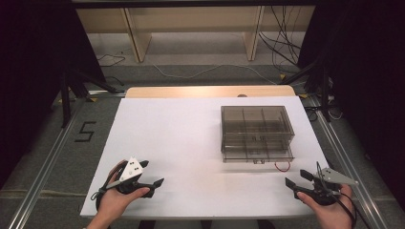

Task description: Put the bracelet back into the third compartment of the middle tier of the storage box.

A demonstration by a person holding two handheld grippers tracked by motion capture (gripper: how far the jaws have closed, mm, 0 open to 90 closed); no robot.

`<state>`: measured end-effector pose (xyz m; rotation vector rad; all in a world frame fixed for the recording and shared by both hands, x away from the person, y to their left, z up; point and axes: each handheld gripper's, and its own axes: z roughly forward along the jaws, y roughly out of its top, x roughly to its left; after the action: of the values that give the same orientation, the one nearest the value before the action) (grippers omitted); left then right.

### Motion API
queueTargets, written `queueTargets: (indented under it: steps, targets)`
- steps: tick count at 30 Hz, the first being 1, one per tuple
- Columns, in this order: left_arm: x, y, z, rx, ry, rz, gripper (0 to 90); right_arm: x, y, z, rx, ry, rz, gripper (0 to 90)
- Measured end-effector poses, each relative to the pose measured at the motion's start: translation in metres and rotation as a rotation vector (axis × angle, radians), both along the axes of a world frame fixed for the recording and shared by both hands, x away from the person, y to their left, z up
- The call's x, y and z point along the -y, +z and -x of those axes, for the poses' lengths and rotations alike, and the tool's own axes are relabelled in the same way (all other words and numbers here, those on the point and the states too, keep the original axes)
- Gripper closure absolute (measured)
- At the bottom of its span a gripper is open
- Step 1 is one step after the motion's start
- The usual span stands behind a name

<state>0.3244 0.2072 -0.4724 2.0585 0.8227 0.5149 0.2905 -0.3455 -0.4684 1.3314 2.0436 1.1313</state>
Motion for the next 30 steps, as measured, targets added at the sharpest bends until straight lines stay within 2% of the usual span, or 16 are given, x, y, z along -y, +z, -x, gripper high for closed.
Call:
queueTargets:
  steps: [3, 7, 18, 25, 30]
  targets:
    - [0.0, 0.0, 0.0, 0.0, -0.003, -0.001, 16.4, 0.001, 0.0, -0.002, -0.008, -0.005, 0.004, 32.3]
    - [0.0, 0.0, 0.001, -0.001, -0.002, 0.0, 16.5, 0.004, 0.001, -0.006, -0.041, -0.011, 0.021, 36.8]
    - [0.001, 0.0, 0.0, -0.004, 0.002, -0.002, 16.7, 0.008, 0.006, -0.026, -0.069, -0.055, 0.042, 43.2]
    - [0.001, -0.001, 0.0, -0.004, 0.001, -0.003, 16.7, 0.009, -0.001, -0.045, -0.121, -0.084, 0.084, 47.1]
    - [0.002, -0.001, 0.0, -0.005, 0.0, -0.003, 16.7, 0.009, -0.008, -0.057, -0.142, -0.099, 0.095, 49.9]
